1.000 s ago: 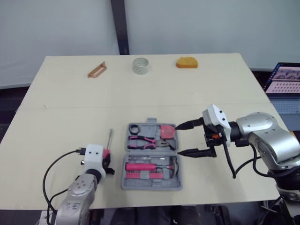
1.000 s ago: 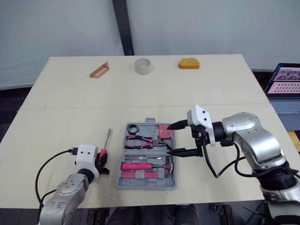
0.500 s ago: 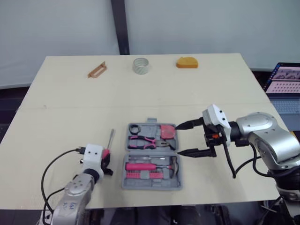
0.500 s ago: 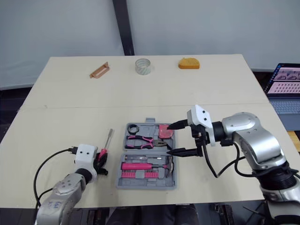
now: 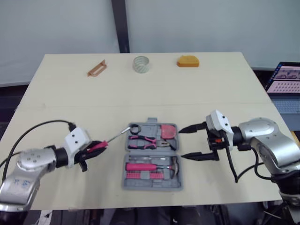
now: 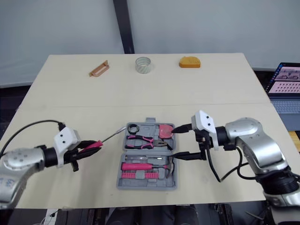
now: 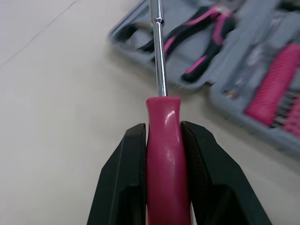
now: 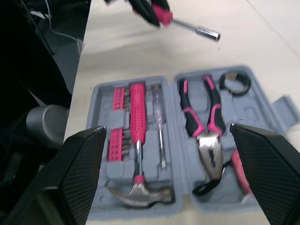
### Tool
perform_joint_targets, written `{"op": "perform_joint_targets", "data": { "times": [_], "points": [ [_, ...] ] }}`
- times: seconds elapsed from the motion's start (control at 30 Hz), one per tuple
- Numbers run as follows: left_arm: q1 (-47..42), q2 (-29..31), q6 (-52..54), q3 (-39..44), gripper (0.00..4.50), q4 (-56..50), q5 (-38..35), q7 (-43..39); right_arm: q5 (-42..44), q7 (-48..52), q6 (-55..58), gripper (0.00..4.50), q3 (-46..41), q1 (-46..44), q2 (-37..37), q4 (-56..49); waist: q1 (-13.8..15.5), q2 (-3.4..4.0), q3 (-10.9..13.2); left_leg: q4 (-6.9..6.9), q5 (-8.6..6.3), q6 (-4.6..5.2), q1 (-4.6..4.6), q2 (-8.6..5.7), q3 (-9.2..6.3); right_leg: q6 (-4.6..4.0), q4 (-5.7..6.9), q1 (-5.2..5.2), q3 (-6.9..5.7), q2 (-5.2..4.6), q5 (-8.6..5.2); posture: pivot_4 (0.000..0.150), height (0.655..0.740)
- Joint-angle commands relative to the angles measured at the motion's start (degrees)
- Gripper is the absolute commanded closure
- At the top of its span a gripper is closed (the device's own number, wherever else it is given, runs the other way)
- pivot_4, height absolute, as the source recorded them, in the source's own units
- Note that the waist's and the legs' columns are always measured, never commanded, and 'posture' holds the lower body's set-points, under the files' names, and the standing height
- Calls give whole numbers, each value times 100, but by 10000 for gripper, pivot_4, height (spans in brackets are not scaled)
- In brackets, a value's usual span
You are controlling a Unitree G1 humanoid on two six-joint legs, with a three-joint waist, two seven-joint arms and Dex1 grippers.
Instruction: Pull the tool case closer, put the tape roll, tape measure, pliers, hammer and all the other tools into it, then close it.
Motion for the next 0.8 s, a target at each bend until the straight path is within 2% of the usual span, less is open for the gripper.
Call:
{"op": "perform_joint_targets", "data": {
  "times": [0.03, 0.13, 0.27, 0.53, 0.8],
  "points": [
    [-228, 226, -15, -295, 38670, 5, -281, -680, 107, 193, -77, 0, -300, 146, -302, -348, -23, 0, 2, -6, 0, 0, 4, 0, 2, 1, 0, -2, -1, 0, 0, 1500, 7400],
    [-590, 459, 524, -806, 38670, -229, -439, -1095, 191, 350, -37, 0, -524, 528, -711, -631, -27, -3, 8, -14, 0, -1, 3, 3, 5, 1, 3, -10, -4, 2, 0, 1500, 7400],
    [-931, 547, 1002, -1363, 38670, -487, -474, -1236, 396, 352, 100, 0, -734, 843, -960, -969, -12, -11, 13, -8, 0, 0, 0, 2, 13, 3, 2, -13, 1, 1, 2, 1500, 7400],
    [-1209, 281, 1393, -2254, 38670, -801, -332, -1106, 506, 125, 329, 0, -826, 1363, -970, -1380, 11, -23, 20, -1, 1, -1, 1, 3, 13, 4, 8, -10, 5, 1, 2, 1500, 7400],
    [-1481, -71, 1702, -2837, 38670, -832, -108, -825, 684, -117, 573, 0, -935, 1517, -949, -1576, 17, -29, 23, 4, 1, -1, 1, 3, 11, 4, 9, -6, 4, 1, 2, 1500, 7400]
  ]
}}
